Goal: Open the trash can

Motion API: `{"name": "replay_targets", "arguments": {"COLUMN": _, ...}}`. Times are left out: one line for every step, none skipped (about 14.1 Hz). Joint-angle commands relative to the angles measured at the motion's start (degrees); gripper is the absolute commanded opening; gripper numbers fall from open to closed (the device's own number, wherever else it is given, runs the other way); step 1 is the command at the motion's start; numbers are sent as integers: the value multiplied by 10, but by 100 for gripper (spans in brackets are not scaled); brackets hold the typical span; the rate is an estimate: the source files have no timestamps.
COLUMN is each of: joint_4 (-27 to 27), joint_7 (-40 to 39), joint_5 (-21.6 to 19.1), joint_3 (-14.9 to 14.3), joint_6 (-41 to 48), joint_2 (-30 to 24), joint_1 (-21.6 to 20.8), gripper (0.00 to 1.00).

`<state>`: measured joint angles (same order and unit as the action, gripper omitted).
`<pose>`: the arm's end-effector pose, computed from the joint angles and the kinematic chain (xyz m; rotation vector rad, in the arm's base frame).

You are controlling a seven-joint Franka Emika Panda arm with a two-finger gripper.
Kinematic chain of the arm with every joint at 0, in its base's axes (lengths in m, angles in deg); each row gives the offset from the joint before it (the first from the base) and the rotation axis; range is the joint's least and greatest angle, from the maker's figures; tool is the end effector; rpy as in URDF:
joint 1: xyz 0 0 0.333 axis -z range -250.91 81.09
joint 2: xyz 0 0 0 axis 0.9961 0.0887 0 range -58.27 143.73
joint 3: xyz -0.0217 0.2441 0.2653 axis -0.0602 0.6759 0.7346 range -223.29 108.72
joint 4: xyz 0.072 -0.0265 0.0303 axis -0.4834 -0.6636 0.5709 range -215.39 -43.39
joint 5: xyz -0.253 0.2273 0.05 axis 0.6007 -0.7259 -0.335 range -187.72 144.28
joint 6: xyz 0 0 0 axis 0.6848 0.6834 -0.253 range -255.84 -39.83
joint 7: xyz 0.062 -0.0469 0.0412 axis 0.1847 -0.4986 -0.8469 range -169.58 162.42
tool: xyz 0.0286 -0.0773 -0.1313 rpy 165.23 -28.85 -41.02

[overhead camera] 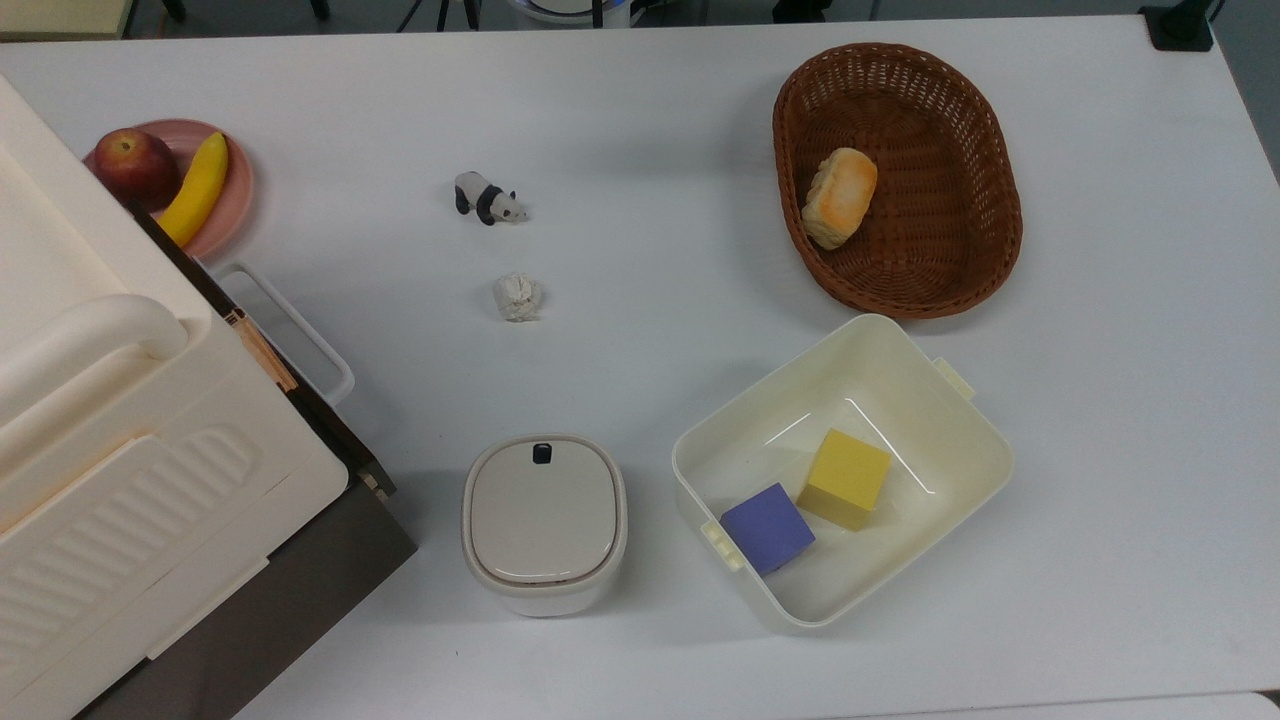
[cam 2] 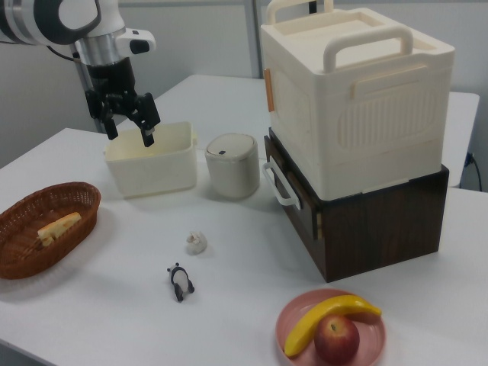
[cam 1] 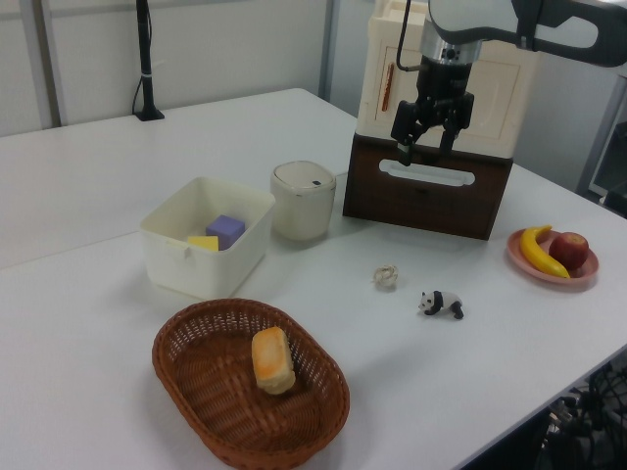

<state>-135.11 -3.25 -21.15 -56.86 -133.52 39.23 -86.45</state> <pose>0.4859 0.0153 0.6138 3.1311 0.0457 0.0130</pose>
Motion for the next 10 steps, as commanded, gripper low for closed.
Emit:
{"name": "replay_targets", "arguments": {"joint_4": -4, "joint_7": 1, "joint_5": -15, "joint_3": 3, "joint_6": 3, "joint_2": -5, "joint_1": 14, "gripper": 100}}
{"name": "replay_targets", "arguments": {"joint_4": -4, "joint_7": 4, "joint_5": -15, "joint_3": 3, "joint_6": 0, "joint_2": -5, "joint_1": 15, "gripper": 100}}
{"name": "replay_targets", "arguments": {"joint_4": -3, "joint_7": 2, "joint_5": -15, "joint_3": 3, "joint_6": -1, "joint_2": -5, "joint_1": 14, "gripper": 100}}
{"name": "replay_targets", "arguments": {"joint_4": 0, "joint_7": 0, "joint_5": -16, "joint_3": 3, "joint_6": -11, "joint_2": -4, "joint_1": 14, "gripper": 100}}
{"name": "replay_targets", "arguments": {"joint_4": 0, "joint_7": -1, "joint_5": -16, "joint_3": 3, "joint_6": -11, "joint_2": -5, "joint_1": 13, "gripper": 100}}
{"name": "replay_targets", "arguments": {"joint_4": 0, "joint_7": -2, "joint_5": -16, "joint_3": 3, "joint_6": -11, "joint_2": -5, "joint_1": 12, "gripper": 100}}
{"name": "replay_targets", "arguments": {"joint_4": 0, "joint_7": 3, "joint_5": -15, "joint_3": 4, "joint_6": -11, "joint_2": -4, "joint_1": 12, "gripper": 100}}
{"name": "replay_targets", "arguments": {"joint_4": -1, "joint_7": 4, "joint_5": -15, "joint_3": 4, "joint_6": -12, "joint_2": -4, "joint_1": 12, "gripper": 100}}
{"name": "replay_targets", "arguments": {"joint_4": -1, "joint_7": 5, "joint_5": -15, "joint_3": 4, "joint_6": -12, "joint_2": -4, "joint_1": 12, "gripper": 100}}
{"name": "replay_targets", "arguments": {"joint_4": -1, "joint_7": 5, "joint_5": -16, "joint_3": 4, "joint_6": -12, "joint_2": -4, "joint_1": 12, "gripper": 100}}
